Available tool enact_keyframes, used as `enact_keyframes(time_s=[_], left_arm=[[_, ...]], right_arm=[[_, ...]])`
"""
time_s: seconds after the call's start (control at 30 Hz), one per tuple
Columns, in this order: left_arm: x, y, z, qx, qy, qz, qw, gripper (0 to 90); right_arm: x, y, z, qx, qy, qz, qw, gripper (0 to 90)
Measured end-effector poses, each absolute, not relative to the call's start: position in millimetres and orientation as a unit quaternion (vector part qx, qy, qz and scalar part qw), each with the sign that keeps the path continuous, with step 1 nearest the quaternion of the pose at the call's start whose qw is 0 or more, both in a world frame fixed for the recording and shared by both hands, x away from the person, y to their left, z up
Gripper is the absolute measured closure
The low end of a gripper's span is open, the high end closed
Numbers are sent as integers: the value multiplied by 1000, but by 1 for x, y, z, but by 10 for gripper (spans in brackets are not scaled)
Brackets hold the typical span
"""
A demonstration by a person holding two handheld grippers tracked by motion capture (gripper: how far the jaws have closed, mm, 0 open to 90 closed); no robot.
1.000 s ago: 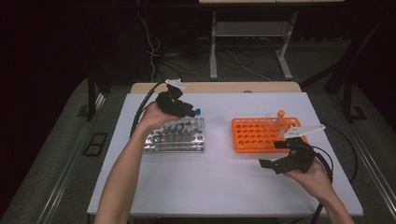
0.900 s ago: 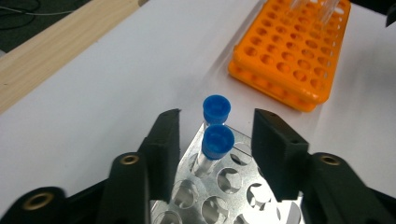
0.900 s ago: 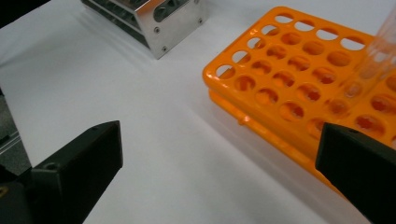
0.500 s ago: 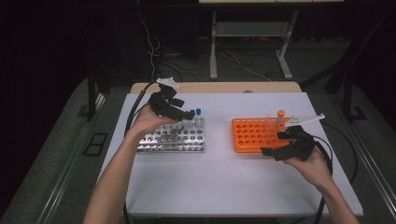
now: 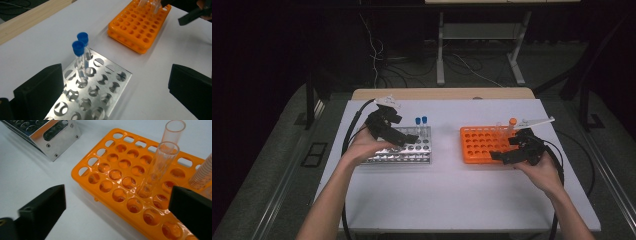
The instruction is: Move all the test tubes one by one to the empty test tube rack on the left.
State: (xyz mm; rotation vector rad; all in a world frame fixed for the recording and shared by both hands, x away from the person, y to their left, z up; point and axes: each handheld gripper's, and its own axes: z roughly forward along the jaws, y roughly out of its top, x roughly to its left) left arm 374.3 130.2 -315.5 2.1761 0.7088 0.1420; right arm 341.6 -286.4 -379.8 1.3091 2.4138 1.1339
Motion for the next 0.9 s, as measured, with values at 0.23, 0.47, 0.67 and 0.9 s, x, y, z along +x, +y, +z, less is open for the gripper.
enact_keyframes(time_s=[0.23, 0.47, 0.67, 0.9], left_arm=[[358, 132, -324, 861, 277, 58, 422, 0], [347, 129, -330, 863, 265, 54, 427, 0], [340, 124, -329, 866, 252, 53, 429, 0], [330, 118, -328, 868, 236, 53, 434, 0]], right_arm=[[348, -283, -385, 457, 806, 362, 104, 169], [354, -280, -390, 475, 801, 341, 128, 313], [358, -278, -393, 491, 792, 333, 147, 416], [362, -277, -395, 509, 778, 329, 165, 546]])
